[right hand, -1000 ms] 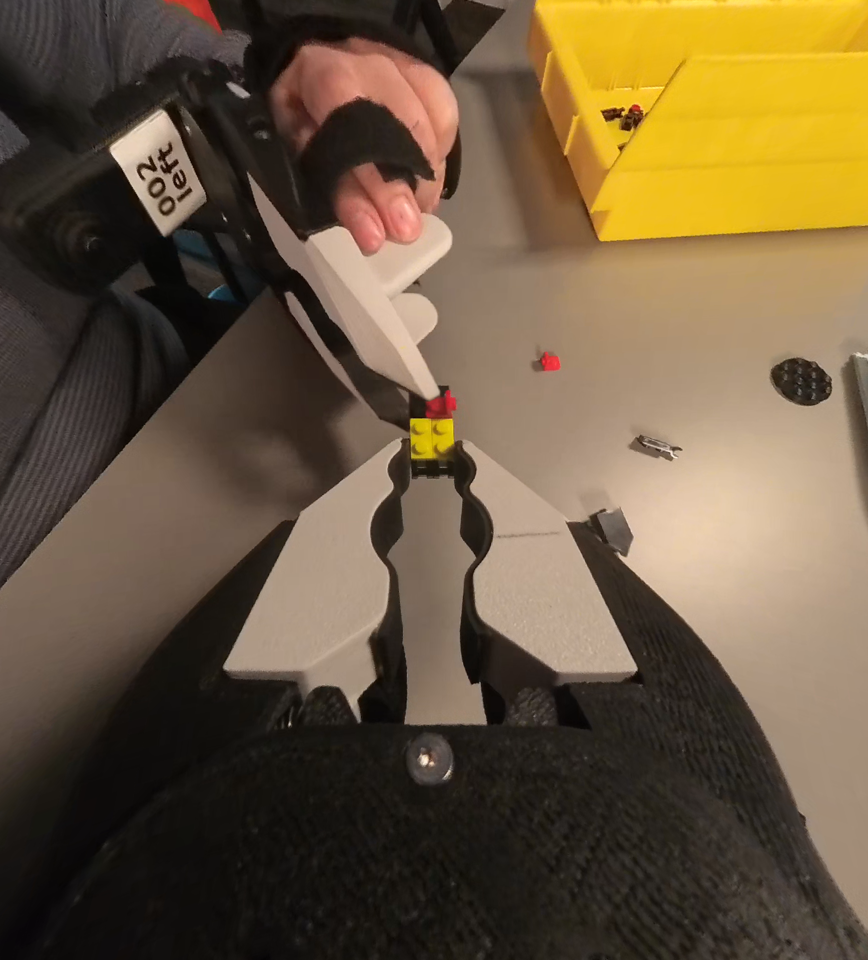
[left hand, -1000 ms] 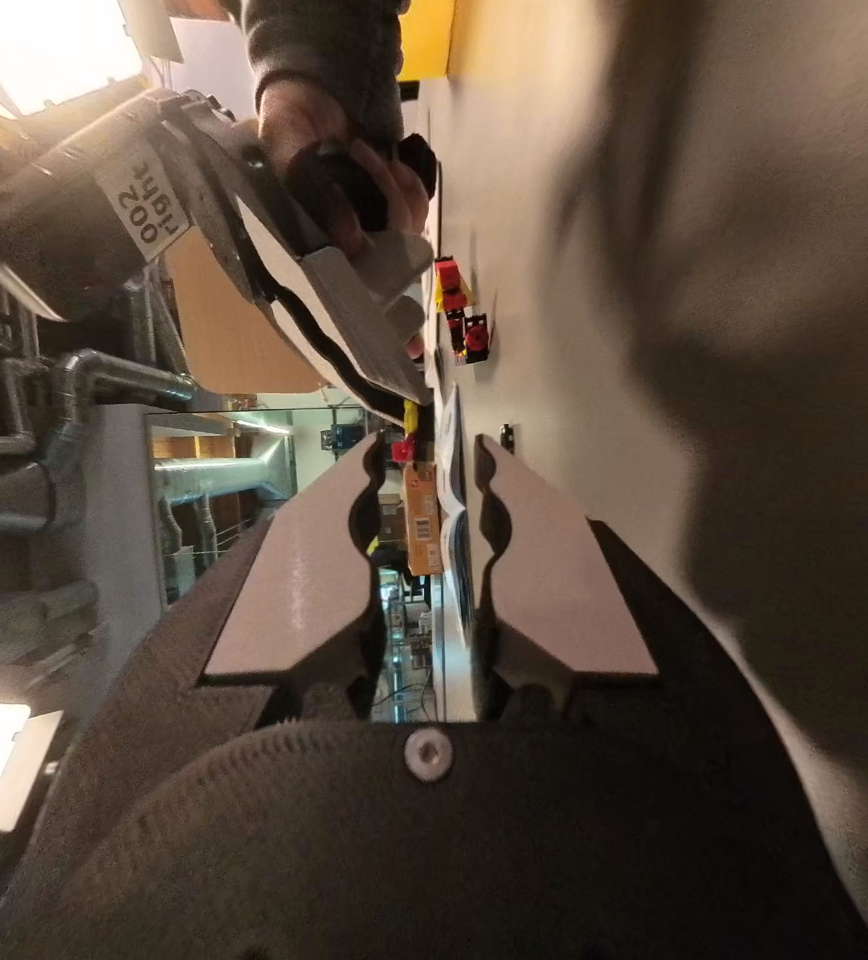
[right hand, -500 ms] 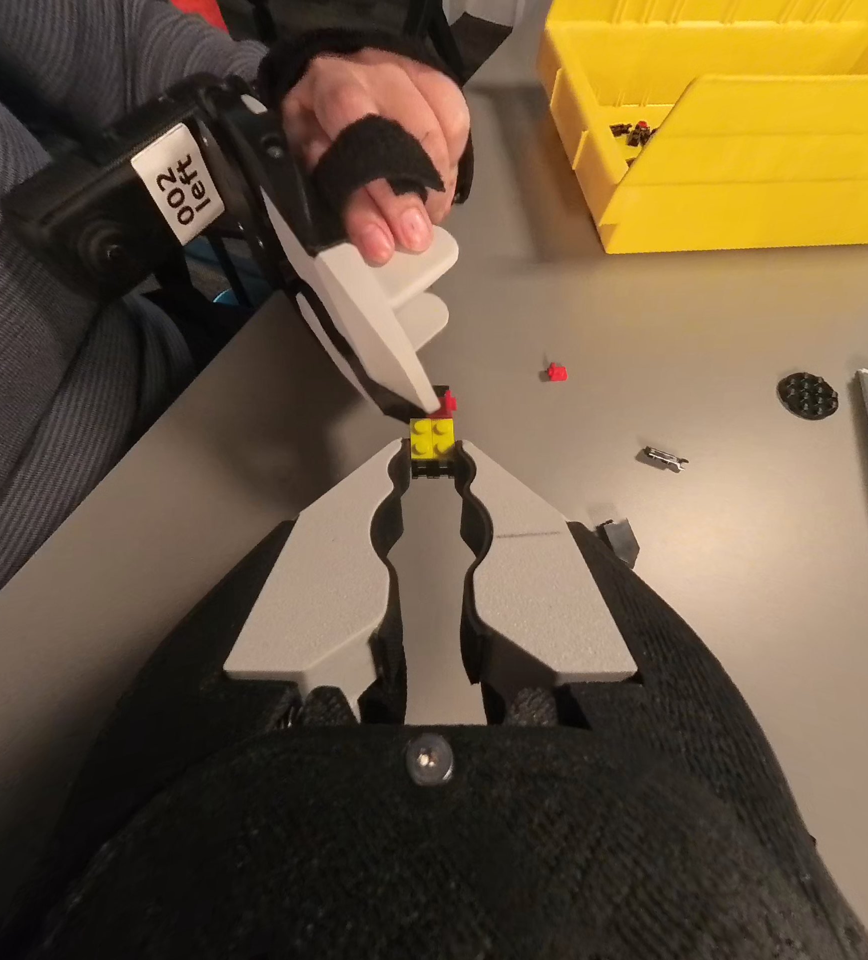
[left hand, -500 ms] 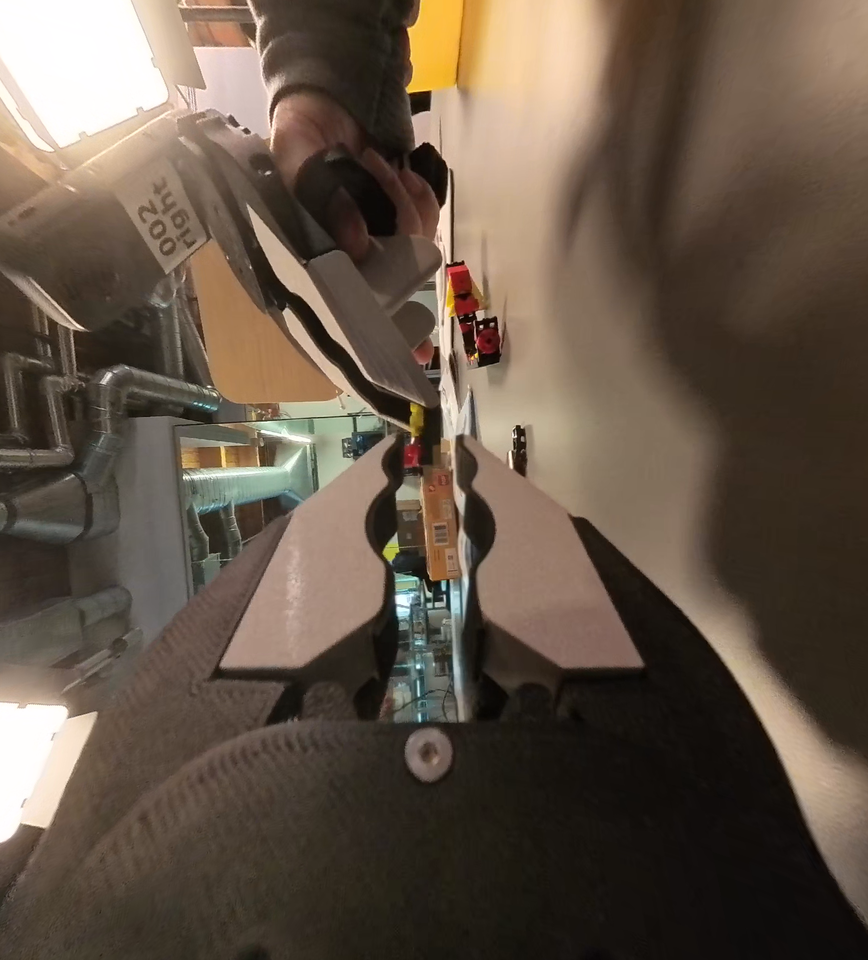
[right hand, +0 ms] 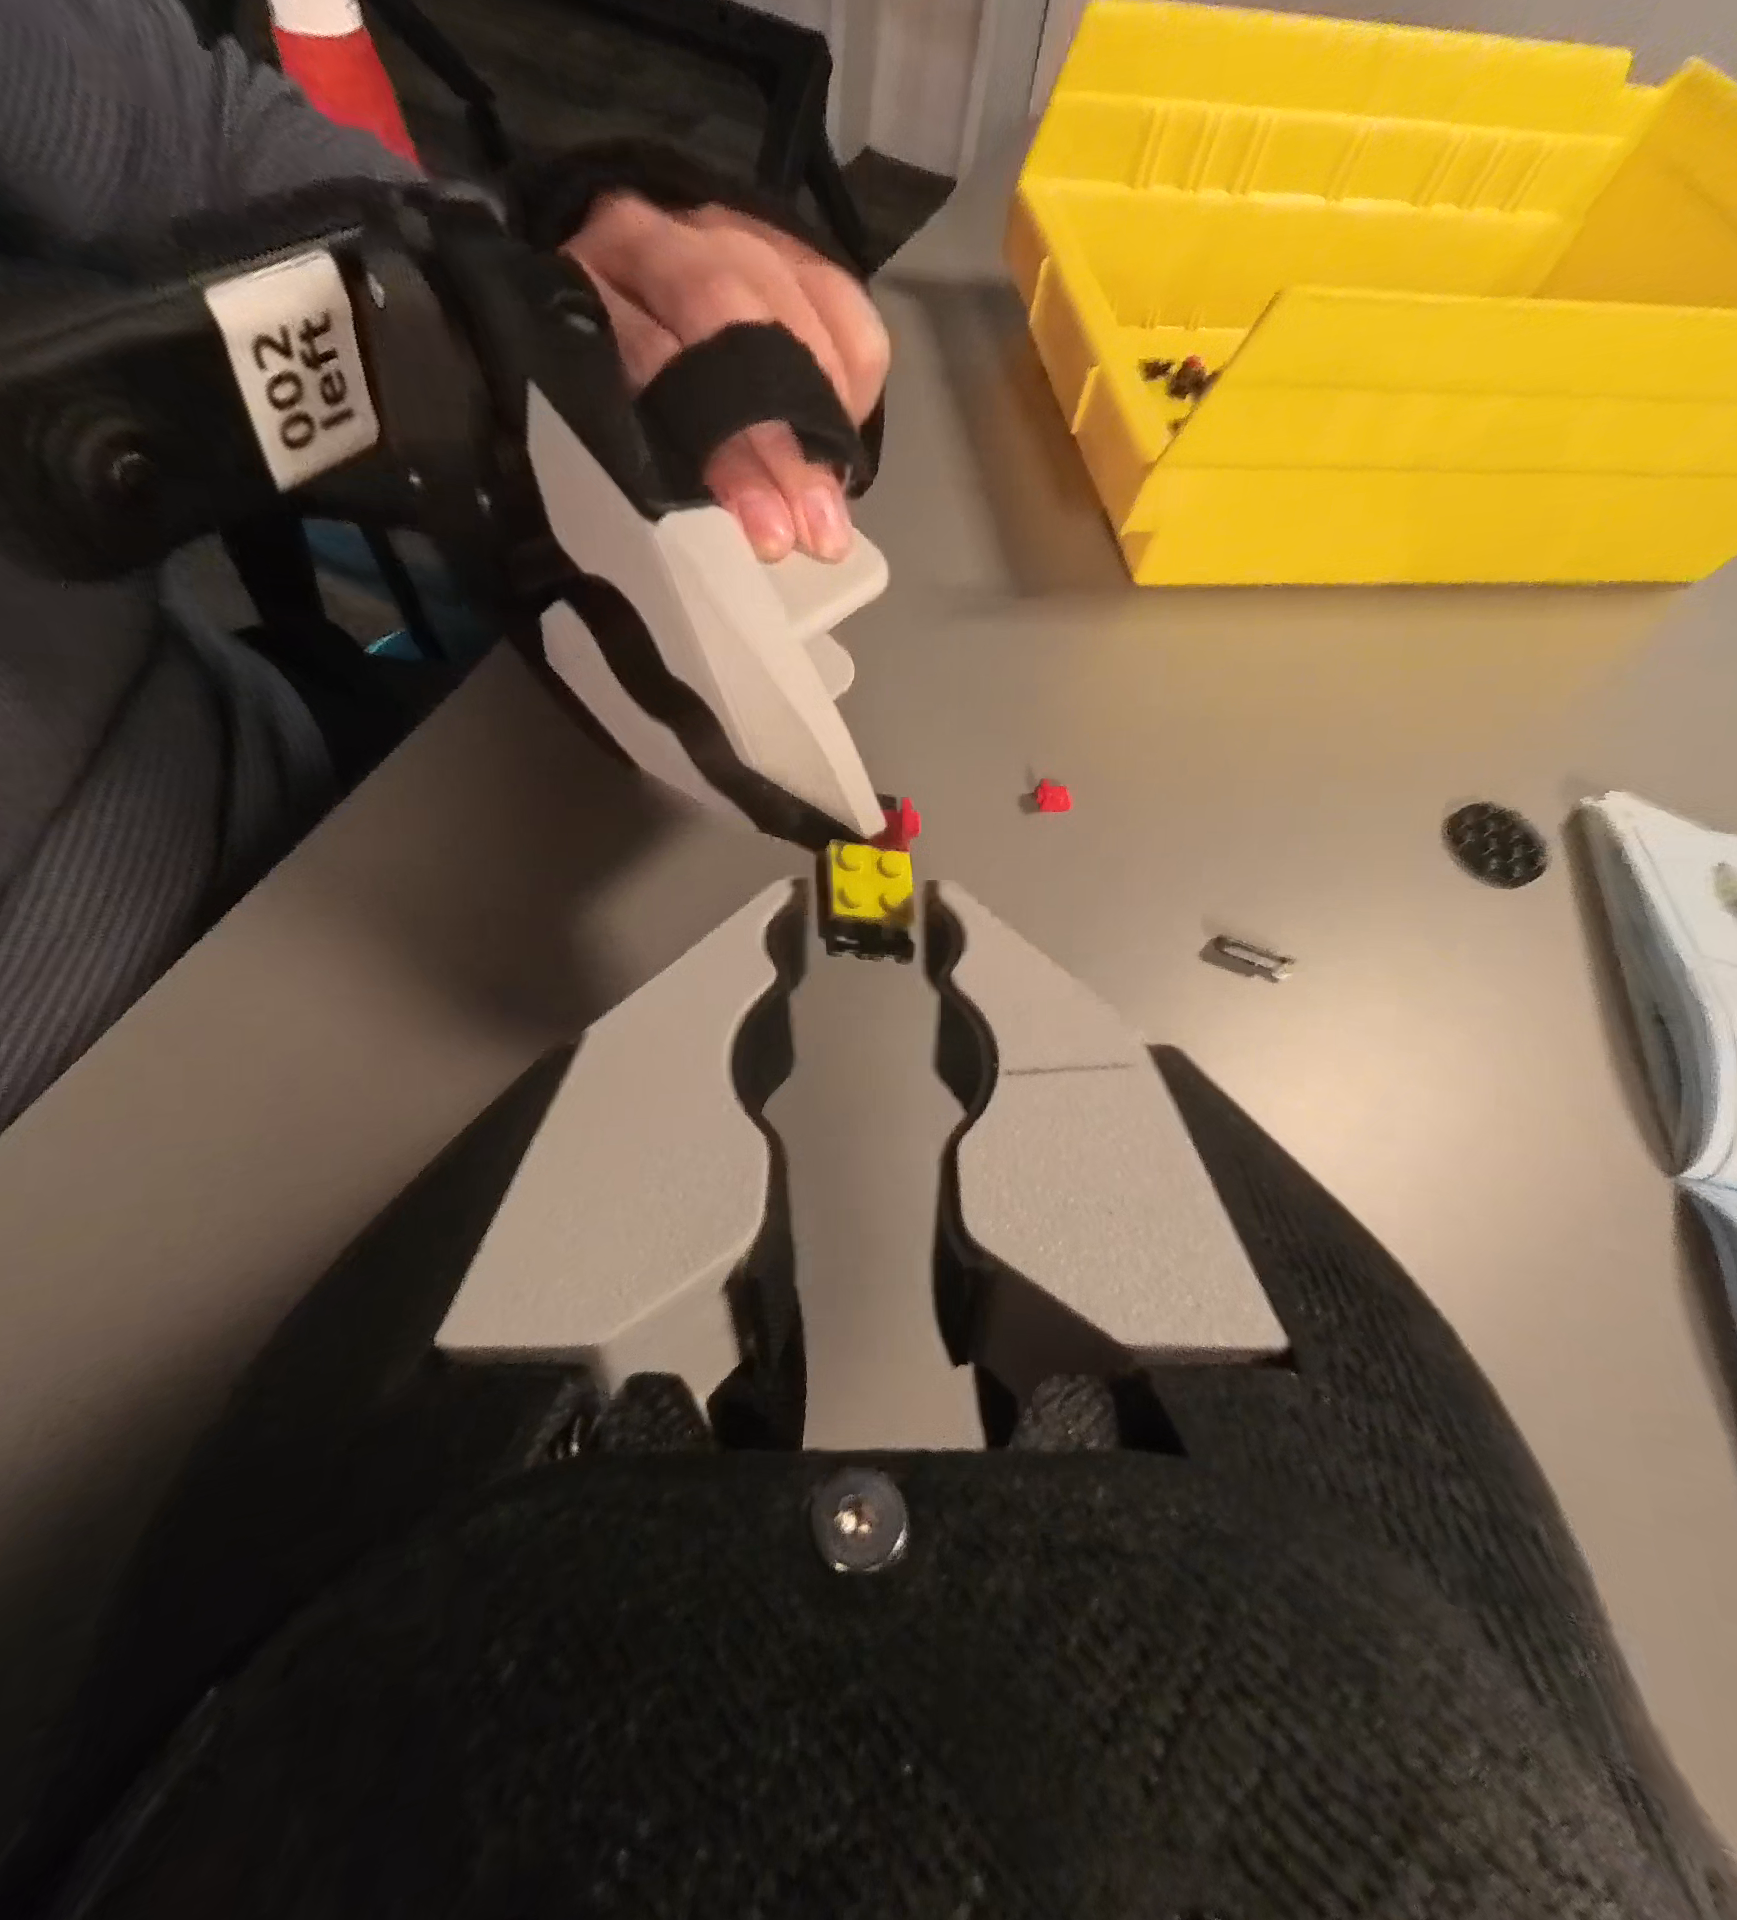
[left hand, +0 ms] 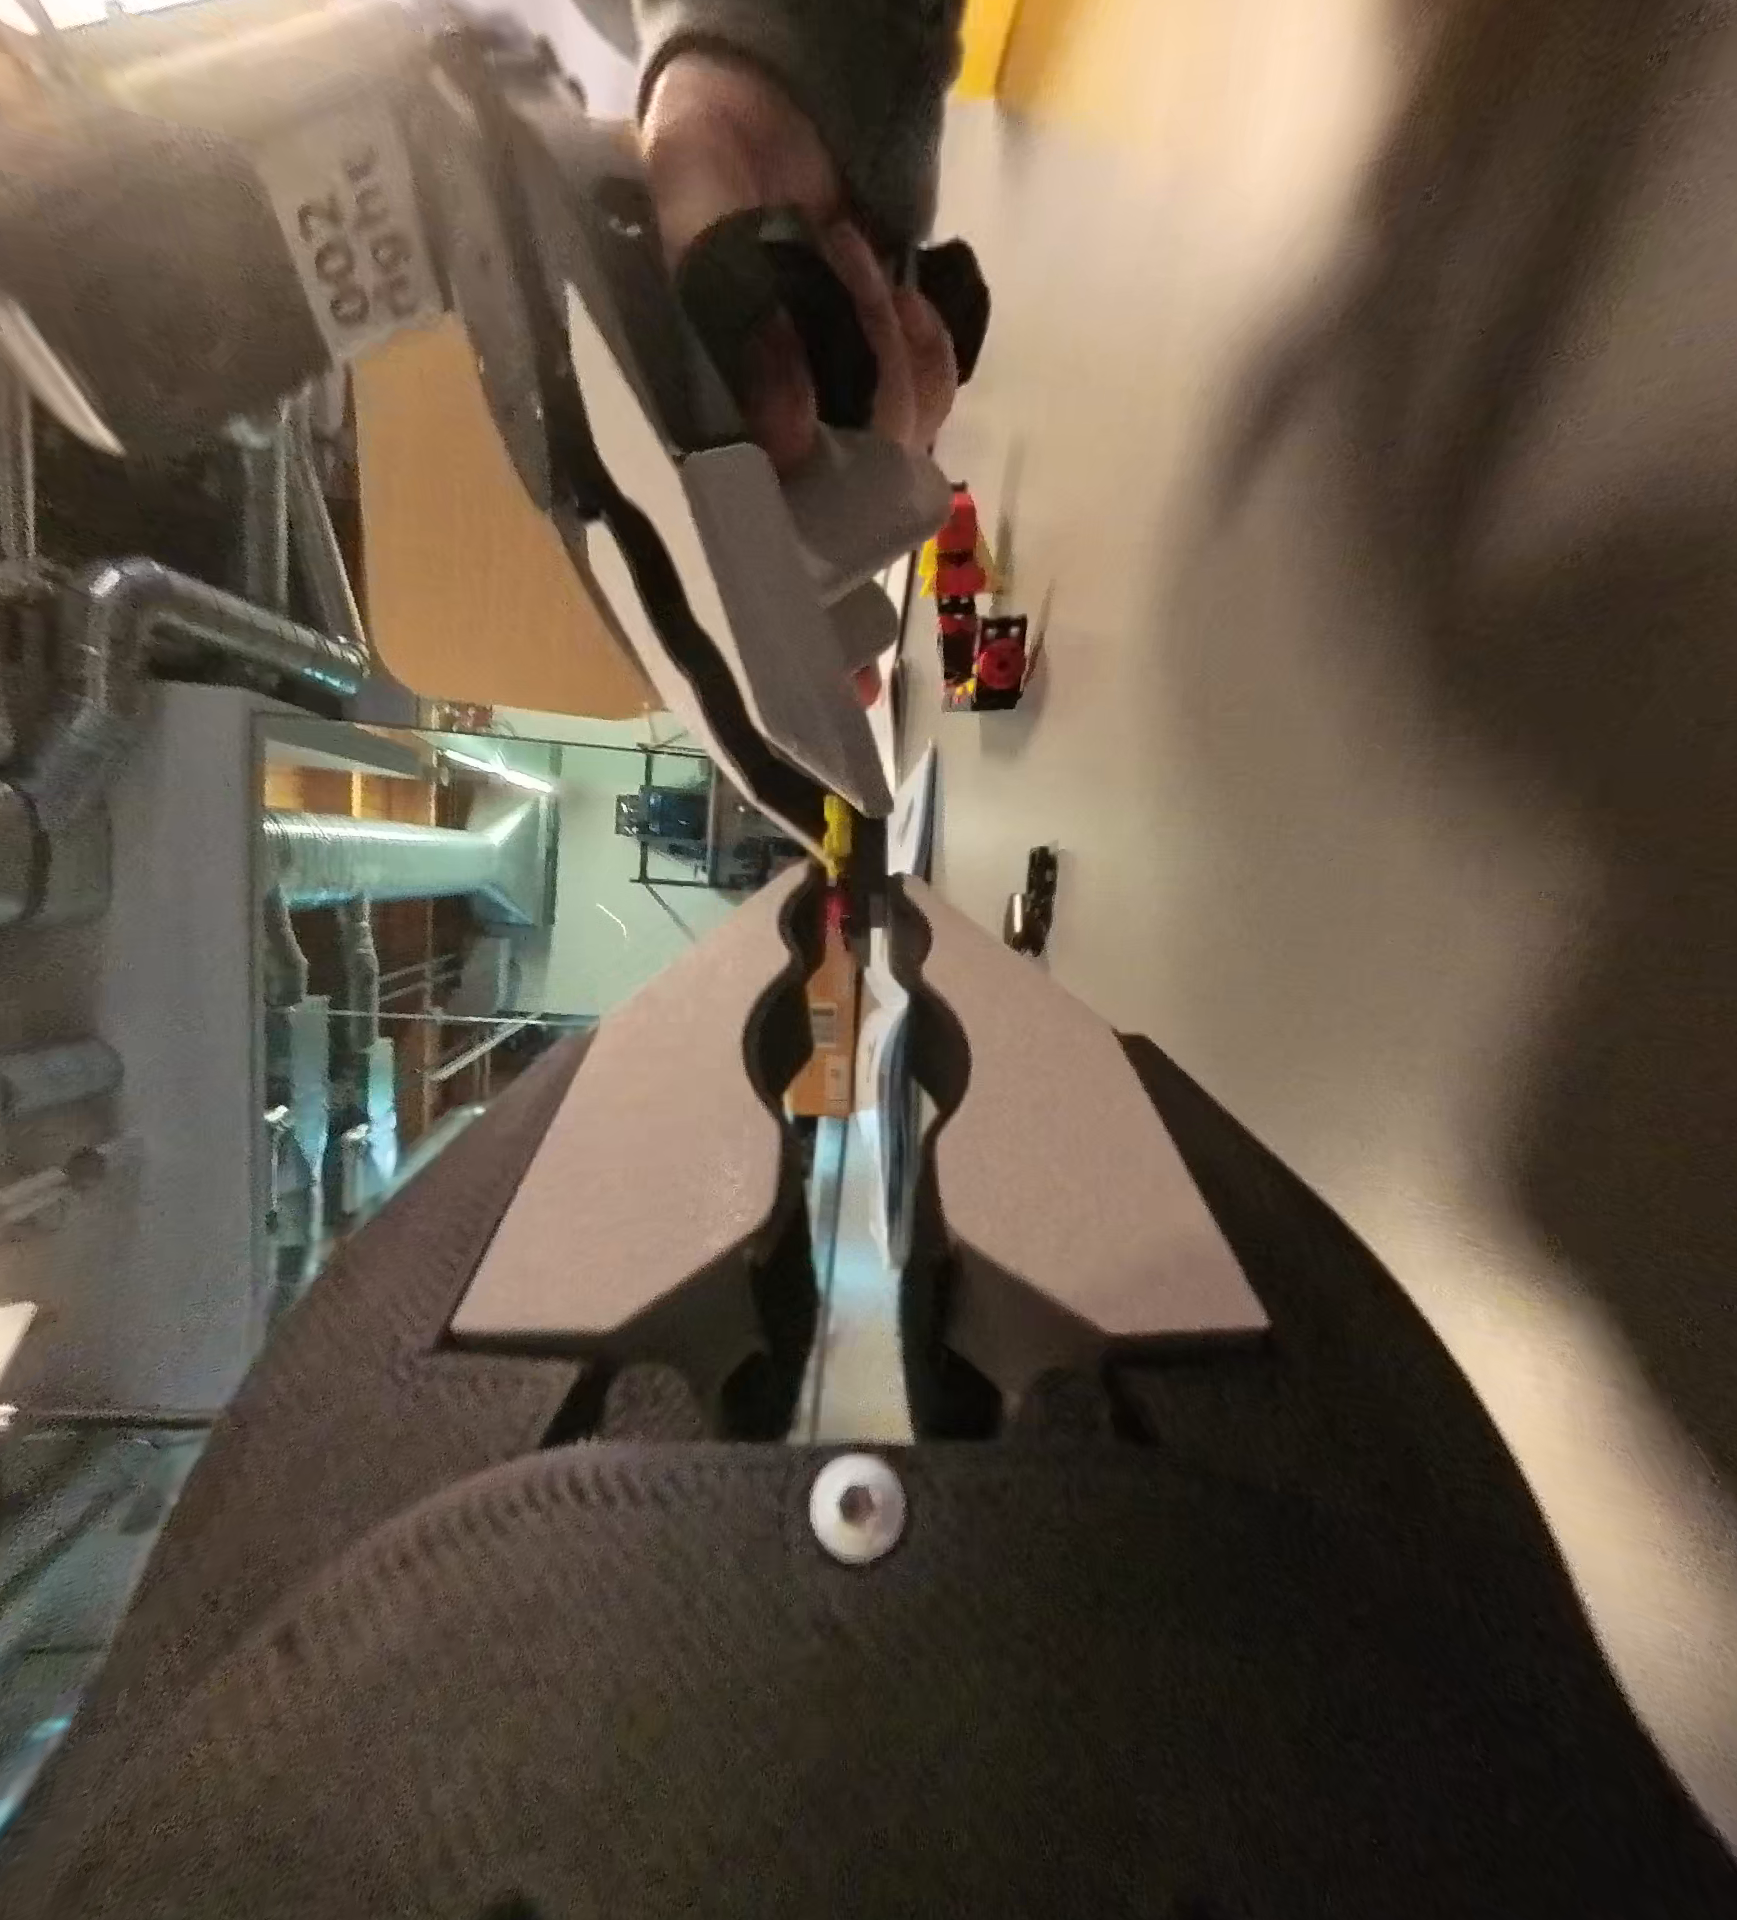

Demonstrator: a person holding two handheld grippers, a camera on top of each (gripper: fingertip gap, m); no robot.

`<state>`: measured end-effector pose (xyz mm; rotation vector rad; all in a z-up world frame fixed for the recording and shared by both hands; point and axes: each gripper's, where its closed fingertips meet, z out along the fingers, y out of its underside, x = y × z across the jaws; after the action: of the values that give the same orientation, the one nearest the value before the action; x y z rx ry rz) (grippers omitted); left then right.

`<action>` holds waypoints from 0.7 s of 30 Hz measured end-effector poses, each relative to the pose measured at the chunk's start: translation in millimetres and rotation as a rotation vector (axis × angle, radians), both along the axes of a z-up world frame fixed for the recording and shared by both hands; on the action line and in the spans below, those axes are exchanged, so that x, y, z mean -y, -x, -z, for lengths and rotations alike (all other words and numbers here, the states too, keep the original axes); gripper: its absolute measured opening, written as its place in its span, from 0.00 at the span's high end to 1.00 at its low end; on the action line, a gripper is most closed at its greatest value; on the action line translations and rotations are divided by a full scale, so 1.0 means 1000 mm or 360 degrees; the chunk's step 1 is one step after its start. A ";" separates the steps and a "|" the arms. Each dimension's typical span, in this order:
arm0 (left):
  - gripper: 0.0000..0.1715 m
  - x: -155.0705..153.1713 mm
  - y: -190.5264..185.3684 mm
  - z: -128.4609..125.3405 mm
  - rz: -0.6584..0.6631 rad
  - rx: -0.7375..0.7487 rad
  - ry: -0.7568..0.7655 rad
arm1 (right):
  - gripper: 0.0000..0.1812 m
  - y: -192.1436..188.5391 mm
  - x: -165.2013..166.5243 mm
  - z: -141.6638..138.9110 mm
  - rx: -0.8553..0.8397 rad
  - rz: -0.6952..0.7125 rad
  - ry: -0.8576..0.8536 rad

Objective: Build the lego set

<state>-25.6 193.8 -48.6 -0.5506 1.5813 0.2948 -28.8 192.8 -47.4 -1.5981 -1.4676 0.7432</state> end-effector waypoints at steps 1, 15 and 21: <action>0.95 -0.002 0.001 -0.002 -0.0012 0.0022 0.0047 | 0.82 0.001 -0.002 -0.003 -0.0016 0.0016 -0.0073; 0.96 -0.014 0.005 -0.009 -0.0054 0.0169 0.0458 | 0.94 0.007 -0.031 -0.001 0.0645 0.0290 -0.1313; 0.96 -0.013 0.006 -0.008 -0.0041 0.0165 0.0500 | 0.95 0.009 -0.030 -0.001 0.0732 0.0252 -0.1502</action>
<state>-32.1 206.9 -40.6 -0.8160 1.5295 0.0342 -37.7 223.0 -46.6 -1.1226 -1.6157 -0.4243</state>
